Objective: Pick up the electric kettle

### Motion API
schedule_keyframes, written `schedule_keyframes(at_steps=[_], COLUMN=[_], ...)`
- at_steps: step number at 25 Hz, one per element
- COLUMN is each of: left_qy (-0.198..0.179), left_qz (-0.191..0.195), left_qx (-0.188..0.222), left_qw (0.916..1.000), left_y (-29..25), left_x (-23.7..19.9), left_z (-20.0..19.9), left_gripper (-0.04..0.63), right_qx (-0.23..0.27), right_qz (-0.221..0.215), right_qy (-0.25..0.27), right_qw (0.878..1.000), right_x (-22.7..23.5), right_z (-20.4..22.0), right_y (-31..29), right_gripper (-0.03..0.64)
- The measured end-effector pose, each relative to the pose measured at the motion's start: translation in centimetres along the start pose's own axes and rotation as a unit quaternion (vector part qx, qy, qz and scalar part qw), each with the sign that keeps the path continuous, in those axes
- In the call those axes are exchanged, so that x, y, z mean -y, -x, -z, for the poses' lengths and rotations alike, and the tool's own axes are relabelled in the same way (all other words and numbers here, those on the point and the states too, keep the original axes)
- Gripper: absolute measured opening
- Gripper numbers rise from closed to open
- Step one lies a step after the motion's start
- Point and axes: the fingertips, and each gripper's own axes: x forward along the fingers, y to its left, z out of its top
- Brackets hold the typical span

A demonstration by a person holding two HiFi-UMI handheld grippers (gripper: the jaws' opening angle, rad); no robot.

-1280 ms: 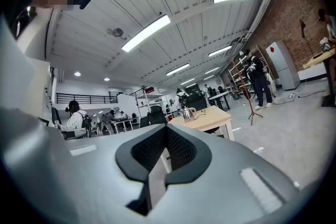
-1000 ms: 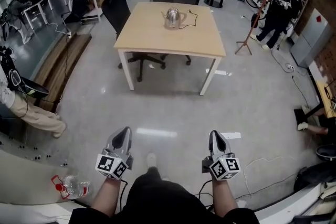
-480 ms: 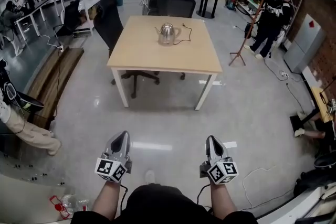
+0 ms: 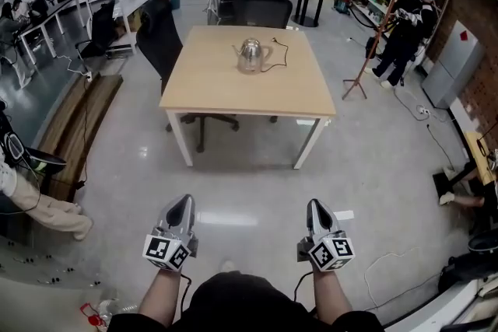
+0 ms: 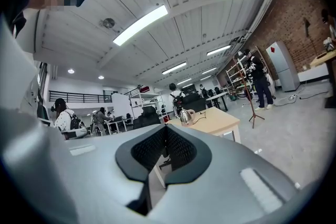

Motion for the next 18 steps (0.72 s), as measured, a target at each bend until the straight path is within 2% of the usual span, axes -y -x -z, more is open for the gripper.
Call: schedule_keyframes(at_steps=[6, 11, 18], left_qy=[0.011, 0.006, 0.018], left_qz=[-0.004, 0.011, 0.016], left_qx=[0.001, 0.001, -0.005], left_qw=[0.9999, 0.9999, 0.9997], left_y=[-1.3, -2.0, -2.7], left_x=[-2.6, -3.2, -4.1], left_z=[-0.4, -0.6, 0.4], left_gripper=[0.0, 0.0, 0.0], right_qx=[0.003, -0.002, -0.001], right_qz=[-0.002, -0.006, -0.005], right_qy=[-0.004, -0.006, -0.005], right_qw=[1.0, 1.0, 1.0], right_x=[-1.2, -2.7, -2.2], right_z=[-0.1, 0.7, 0.4], right_y=[-2.8, -3.6, -4.9], right_gripper=[0.002, 0.002, 0.002])
